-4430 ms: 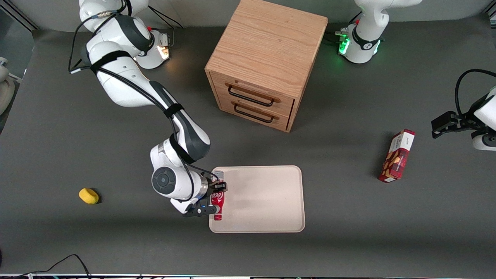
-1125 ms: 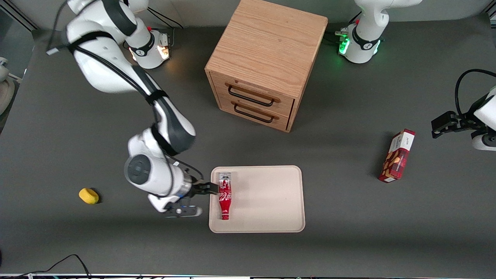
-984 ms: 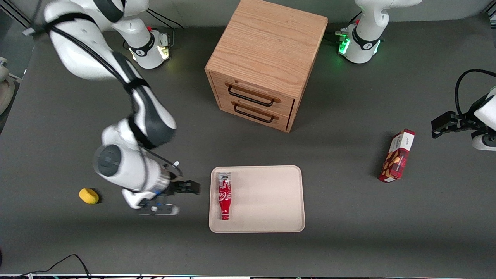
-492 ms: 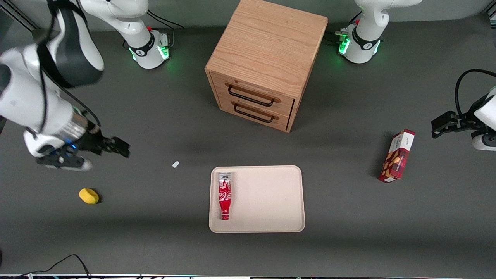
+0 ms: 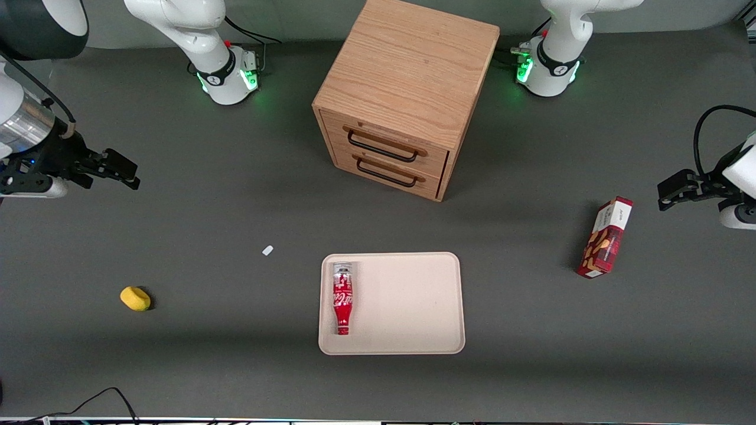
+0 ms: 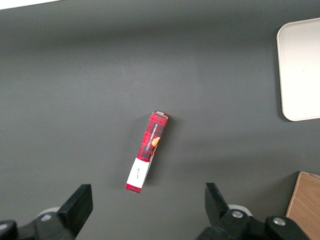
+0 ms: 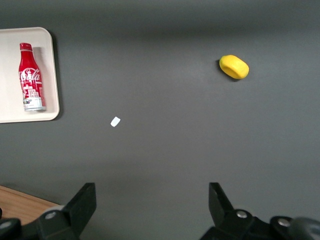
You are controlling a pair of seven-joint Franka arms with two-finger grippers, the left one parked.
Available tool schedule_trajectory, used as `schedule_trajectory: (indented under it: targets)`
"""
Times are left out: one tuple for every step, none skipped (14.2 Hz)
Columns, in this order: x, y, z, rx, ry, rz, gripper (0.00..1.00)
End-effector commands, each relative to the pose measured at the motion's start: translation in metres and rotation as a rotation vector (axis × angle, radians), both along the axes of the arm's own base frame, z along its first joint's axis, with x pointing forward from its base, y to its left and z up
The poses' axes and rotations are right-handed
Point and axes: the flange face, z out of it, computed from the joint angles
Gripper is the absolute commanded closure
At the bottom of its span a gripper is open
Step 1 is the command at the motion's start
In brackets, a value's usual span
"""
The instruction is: Place coke bottle on tray
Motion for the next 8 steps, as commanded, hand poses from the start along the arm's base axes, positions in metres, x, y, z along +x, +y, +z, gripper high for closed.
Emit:
schedule_trajectory:
  targets:
    - [-0.0013, -0.0002, -0.0053, 0.015, 0.018, 0.033, 0.00]
    - [-0.0012, -0.0002, -0.0046, 0.015, 0.016, 0.049, 0.00]
    - [-0.0011, 0.0007, -0.0038, 0.015, 0.015, 0.050, 0.00]
    - [-0.0009, -0.0001, -0.0024, 0.015, 0.012, 0.040, 0.00]
    - [-0.0011, -0.0009, -0.0019, 0.015, 0.013, 0.034, 0.00]
    - [-0.0010, -0.0012, -0.0019, 0.021, 0.013, 0.031, 0.00]
    - [-0.0007, -0.0058, -0.0011, 0.024, 0.012, 0.027, 0.00]
    - [-0.0016, -0.0057, -0.0020, 0.025, 0.021, 0.033, 0.00]
